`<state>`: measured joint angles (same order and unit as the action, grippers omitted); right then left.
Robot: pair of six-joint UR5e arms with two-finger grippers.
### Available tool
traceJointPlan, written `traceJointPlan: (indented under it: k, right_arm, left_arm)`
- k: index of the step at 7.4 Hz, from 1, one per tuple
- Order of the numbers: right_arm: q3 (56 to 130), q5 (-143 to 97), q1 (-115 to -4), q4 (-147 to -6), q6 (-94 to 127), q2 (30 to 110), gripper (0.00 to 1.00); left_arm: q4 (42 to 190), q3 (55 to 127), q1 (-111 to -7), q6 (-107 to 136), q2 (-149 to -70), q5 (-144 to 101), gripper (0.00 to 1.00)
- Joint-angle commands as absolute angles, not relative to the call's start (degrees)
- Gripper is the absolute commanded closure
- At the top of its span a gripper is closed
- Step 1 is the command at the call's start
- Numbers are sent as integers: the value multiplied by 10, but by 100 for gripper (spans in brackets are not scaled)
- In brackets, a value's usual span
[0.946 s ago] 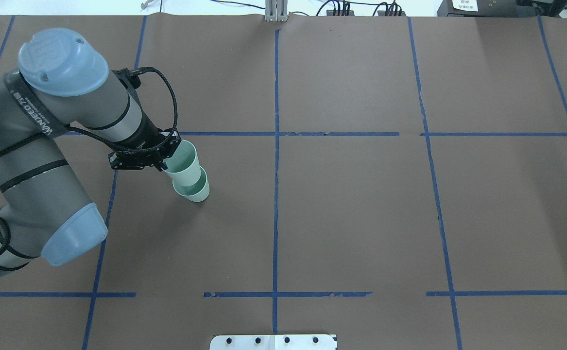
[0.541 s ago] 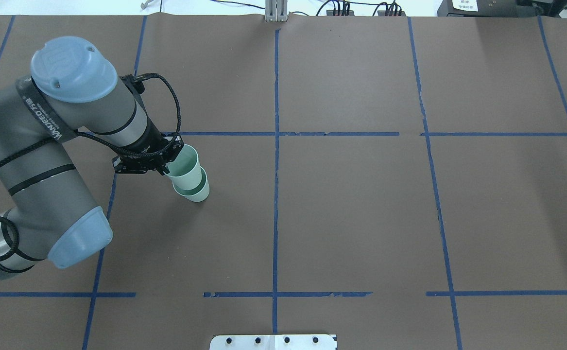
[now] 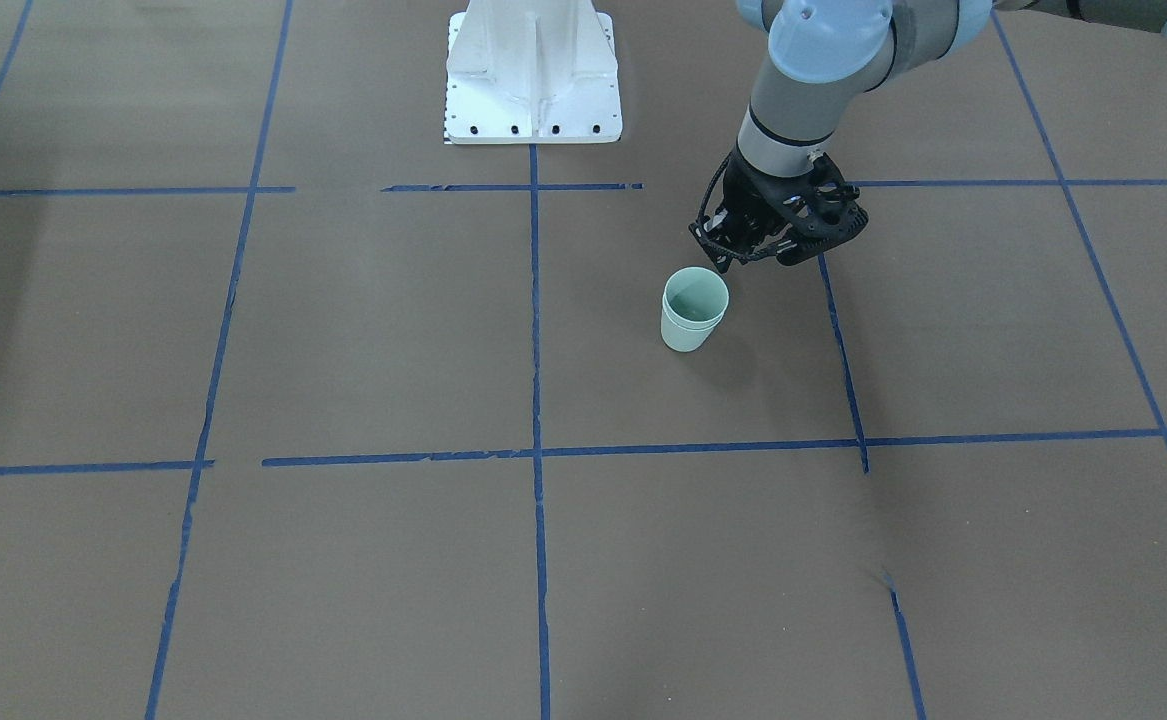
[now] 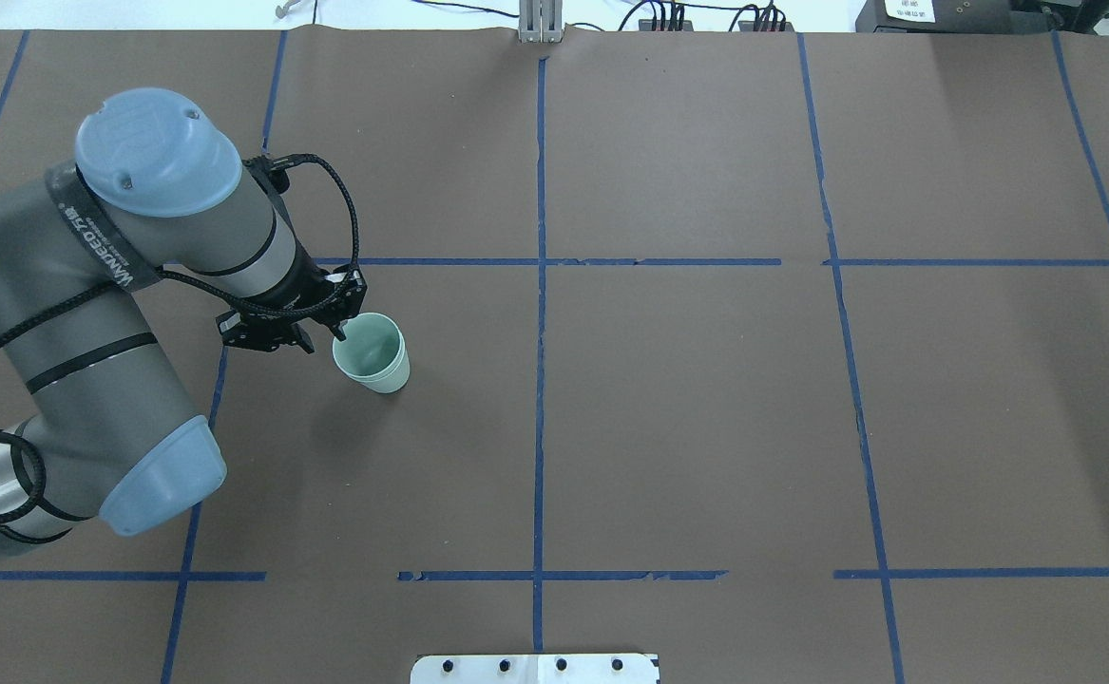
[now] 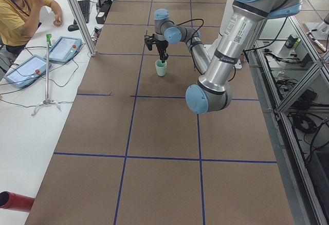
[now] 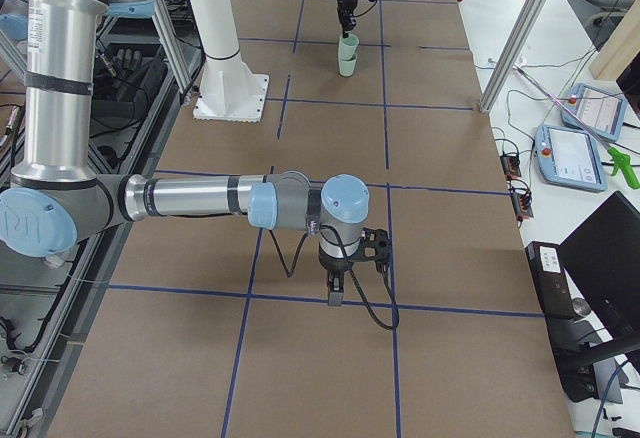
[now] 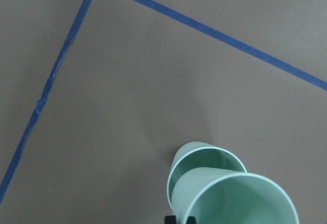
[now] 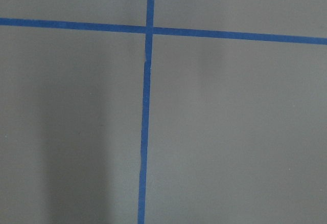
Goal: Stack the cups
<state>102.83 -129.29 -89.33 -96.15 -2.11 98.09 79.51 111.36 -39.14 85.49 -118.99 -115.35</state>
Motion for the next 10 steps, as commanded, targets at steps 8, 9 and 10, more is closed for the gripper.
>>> traceJointPlan:
  k: [8, 9, 10]
  right_arm:
    - [1028, -1293, -893, -962, -21, 981, 0]
    - [1028, -1293, -894, -962, -21, 981, 0]
    - [1028, -1293, -893, -962, -21, 981, 0]
  left_arm:
    - [908, 1140, -627, 260, -902, -1228, 0]
    - [907, 1132, -691, 128, -864, -1233, 0]
    - [907, 1113, -754, 27, -837, -1237, 0]
